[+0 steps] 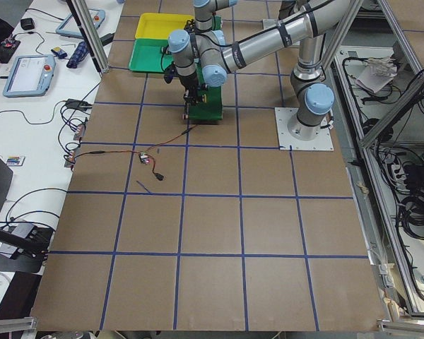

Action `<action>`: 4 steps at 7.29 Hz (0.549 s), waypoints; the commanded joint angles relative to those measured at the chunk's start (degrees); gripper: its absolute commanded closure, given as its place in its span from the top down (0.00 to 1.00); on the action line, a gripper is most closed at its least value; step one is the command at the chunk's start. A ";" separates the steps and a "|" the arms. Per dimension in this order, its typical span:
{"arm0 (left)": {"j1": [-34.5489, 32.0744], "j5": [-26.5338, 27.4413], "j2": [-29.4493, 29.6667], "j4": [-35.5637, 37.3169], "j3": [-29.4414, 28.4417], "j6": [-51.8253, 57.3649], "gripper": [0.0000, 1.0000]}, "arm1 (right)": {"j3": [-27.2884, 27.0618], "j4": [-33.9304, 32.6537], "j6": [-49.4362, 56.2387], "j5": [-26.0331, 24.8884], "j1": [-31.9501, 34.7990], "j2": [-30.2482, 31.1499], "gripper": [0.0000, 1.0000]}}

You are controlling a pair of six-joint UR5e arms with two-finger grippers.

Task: Sort buttons by color to trays
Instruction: 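Lower the right gripper onto the yellow-capped button while the left grasps another button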

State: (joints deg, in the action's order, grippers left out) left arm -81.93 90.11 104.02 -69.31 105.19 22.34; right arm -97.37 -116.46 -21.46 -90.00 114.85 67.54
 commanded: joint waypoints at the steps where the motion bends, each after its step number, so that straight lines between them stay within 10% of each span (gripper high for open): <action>1: -0.07 0.07 -0.30 1.81 2.37 0.51 0.00 | -0.10 -4.02 1.32 -0.61 -0.07 -1.96 0.50; 2: -0.08 0.33 -0.05 1.98 3.08 0.51 0.14 | -0.10 -4.04 2.46 -0.96 -0.42 -1.71 0.11; 3: -0.08 -0.02 -0.39 1.98 3.09 0.07 0.99 | 0.08 -3.95 3.78 -2.10 -1.55 -1.45 0.00; 4: -0.16 0.67 -1.18 1.81 3.00 0.07 1.00 | 0.51 -3.61 5.79 -4.20 -1.65 -1.18 0.00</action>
State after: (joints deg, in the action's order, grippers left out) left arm -82.03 90.33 103.56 -67.42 108.11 22.55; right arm -97.26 -120.24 -17.85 -92.13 113.70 66.10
